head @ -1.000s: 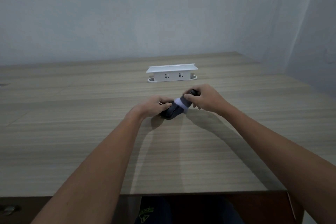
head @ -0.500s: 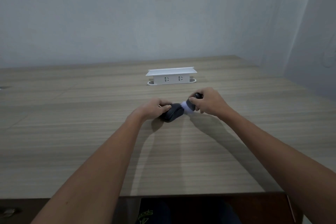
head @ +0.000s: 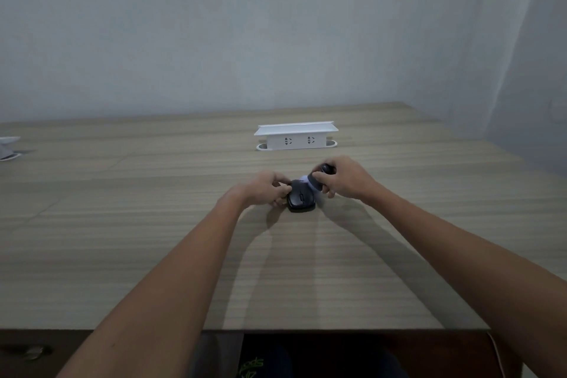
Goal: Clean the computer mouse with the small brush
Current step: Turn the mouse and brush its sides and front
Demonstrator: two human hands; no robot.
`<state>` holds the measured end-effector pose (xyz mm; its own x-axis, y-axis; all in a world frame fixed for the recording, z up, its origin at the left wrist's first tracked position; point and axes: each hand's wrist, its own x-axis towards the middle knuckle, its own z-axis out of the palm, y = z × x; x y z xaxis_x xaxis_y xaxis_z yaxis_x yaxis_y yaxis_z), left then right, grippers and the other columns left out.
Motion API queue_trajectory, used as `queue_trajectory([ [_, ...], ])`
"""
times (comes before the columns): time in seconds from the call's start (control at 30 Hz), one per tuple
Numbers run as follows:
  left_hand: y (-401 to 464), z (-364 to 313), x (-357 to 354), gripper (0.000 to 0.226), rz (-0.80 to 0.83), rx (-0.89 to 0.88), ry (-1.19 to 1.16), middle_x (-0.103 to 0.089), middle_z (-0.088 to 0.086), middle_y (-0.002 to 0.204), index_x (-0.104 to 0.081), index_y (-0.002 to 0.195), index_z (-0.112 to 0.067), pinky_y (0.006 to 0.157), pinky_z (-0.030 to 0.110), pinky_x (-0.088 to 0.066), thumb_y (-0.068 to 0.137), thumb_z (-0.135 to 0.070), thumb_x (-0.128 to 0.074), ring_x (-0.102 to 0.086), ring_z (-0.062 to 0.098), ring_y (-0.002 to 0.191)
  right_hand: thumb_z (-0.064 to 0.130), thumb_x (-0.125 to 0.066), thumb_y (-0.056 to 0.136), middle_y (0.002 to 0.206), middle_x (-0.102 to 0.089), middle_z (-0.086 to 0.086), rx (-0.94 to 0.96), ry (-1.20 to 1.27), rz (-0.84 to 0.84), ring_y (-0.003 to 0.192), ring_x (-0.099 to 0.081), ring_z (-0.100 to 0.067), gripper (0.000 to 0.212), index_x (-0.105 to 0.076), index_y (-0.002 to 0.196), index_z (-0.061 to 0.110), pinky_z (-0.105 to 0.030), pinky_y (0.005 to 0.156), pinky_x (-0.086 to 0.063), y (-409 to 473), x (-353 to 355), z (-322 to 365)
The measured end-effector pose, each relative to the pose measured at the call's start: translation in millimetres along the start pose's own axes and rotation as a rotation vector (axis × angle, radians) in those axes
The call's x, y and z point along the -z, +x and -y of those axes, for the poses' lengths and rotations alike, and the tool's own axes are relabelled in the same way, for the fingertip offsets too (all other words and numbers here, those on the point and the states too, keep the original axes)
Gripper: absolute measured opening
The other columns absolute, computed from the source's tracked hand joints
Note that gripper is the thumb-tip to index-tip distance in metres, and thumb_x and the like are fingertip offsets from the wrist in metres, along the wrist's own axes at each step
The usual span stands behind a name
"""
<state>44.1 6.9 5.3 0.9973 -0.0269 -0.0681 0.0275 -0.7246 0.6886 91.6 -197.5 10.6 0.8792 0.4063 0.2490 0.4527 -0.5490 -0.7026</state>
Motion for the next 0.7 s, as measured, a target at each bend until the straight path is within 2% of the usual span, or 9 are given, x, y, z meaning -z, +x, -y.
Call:
queue_trajectory([
  [0.07, -1, 0, 6, 0.036, 0.014, -0.017, 0.034, -0.065, 0.006, 0.088, -0.058, 0.135, -0.007, 0.081, 0.030, -0.056, 0.100, -0.016, -0.055, -0.061, 0.018, 0.079, 0.011, -0.061, 0.092, 0.059, -0.067, -0.002, 0.036, -0.008, -0.040, 0.039, -0.058, 0.000, 0.014, -0.075, 0.091, 0.007, -0.012, 0.044, -0.045, -3, 5, 3],
  [0.17, 2, -2, 16, 0.048, 0.019, -0.083, 0.180, -0.063, 0.006, 0.115, -0.056, 0.139, -0.016, 0.084, 0.028, -0.051, 0.094, -0.029, -0.065, -0.063, 0.017, 0.095, 0.011, -0.064, 0.088, 0.058, -0.067, -0.004, 0.062, 0.029, -0.122, 0.040, -0.058, -0.005, 0.013, -0.073, 0.084, 0.004, -0.018, 0.047, -0.048, -10, 12, 5],
  [0.27, 5, -5, 20, 0.050, 0.082, -0.138, 0.278, -0.050, -0.005, 0.129, -0.057, 0.139, -0.028, 0.093, 0.028, -0.043, 0.090, -0.038, -0.068, -0.055, 0.015, 0.117, 0.015, -0.065, 0.088, 0.058, -0.068, -0.005, 0.108, 0.055, -0.054, 0.044, -0.060, -0.007, 0.014, -0.074, 0.086, 0.005, -0.021, 0.049, -0.050, -21, 14, 5],
  [0.33, 8, -6, 20, 0.050, 0.124, -0.182, 0.305, -0.049, -0.006, 0.136, -0.057, 0.139, -0.028, 0.096, 0.024, -0.038, 0.090, -0.035, -0.068, -0.050, 0.013, 0.122, 0.015, -0.065, 0.089, 0.058, -0.069, -0.003, 0.131, 0.025, -0.002, 0.045, -0.060, -0.007, 0.013, -0.076, 0.087, 0.007, -0.023, 0.049, -0.050, -25, 13, 2],
  [0.43, 9, -6, 18, 0.048, 0.149, -0.270, 0.305, -0.055, -0.004, 0.132, -0.055, 0.140, -0.014, 0.091, 0.007, -0.034, 0.094, -0.018, -0.066, -0.050, 0.009, 0.121, 0.016, -0.067, 0.086, 0.057, -0.065, 0.009, 0.160, -0.073, -0.088, 0.045, -0.059, 0.003, 0.010, -0.076, 0.085, 0.013, -0.020, 0.051, -0.046, -25, 10, -5],
  [0.53, 10, -7, 18, 0.041, 0.135, -0.315, 0.285, -0.057, -0.005, 0.118, -0.058, 0.136, -0.010, 0.081, -0.004, -0.038, 0.096, -0.007, -0.061, -0.054, 0.008, 0.109, 0.020, -0.068, 0.084, 0.062, -0.066, 0.011, 0.239, -0.097, -0.176, 0.054, -0.060, 0.006, 0.009, -0.076, 0.085, 0.015, -0.019, 0.053, -0.045, -29, 8, -3],
  [0.63, 13, -4, 19, 0.038, 0.123, -0.323, 0.307, -0.059, -0.004, 0.121, -0.061, 0.134, -0.014, 0.077, -0.001, -0.041, 0.096, -0.010, -0.061, -0.056, 0.009, 0.106, 0.022, -0.069, 0.083, 0.070, -0.072, 0.004, 0.288, -0.150, -0.090, 0.062, -0.064, -0.007, 0.010, -0.076, 0.086, 0.017, -0.027, 0.059, -0.051, -36, 2, -6],
  [0.7, 16, -2, 20, 0.038, 0.111, -0.310, 0.316, -0.060, -0.001, 0.125, -0.061, 0.134, -0.014, 0.078, 0.002, -0.041, 0.096, -0.013, -0.062, -0.058, 0.012, 0.107, 0.022, -0.069, 0.082, 0.076, -0.074, 0.001, 0.269, -0.241, -0.118, 0.071, -0.067, -0.017, 0.010, -0.075, 0.086, 0.016, -0.035, 0.067, -0.052, -34, 1, -16],
])
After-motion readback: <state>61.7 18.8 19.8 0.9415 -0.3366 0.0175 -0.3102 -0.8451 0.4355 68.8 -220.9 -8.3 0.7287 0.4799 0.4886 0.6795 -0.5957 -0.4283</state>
